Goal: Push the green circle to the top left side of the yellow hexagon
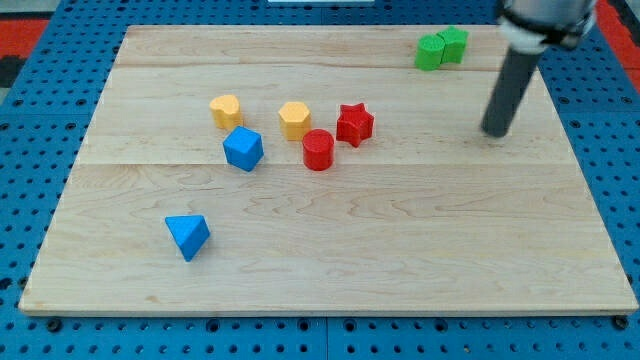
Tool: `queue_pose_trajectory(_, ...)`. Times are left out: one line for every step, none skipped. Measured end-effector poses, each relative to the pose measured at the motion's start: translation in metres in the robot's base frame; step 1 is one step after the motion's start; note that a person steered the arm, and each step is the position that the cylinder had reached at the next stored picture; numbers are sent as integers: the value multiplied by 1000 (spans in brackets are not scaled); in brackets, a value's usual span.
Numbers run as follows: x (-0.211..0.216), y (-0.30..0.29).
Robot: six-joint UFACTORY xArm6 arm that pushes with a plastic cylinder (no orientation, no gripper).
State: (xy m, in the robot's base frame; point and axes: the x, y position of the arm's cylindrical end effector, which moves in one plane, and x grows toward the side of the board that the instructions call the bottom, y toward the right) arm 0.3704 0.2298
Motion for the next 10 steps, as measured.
queue_pose_trajectory(-75, 43)
queue_pose_trajectory(-127, 39)
queue_pose_trajectory(-144, 8)
queue_pose_trajectory(-127, -58)
queue_pose_trajectory(-99, -129)
queue_pose_trajectory(-101, -168)
queue_pose_trajectory(-105, -190)
queue_pose_trajectory(-105, -268)
queue_pose_trajectory(-104, -286)
queue_pose_trajectory(-93, -292)
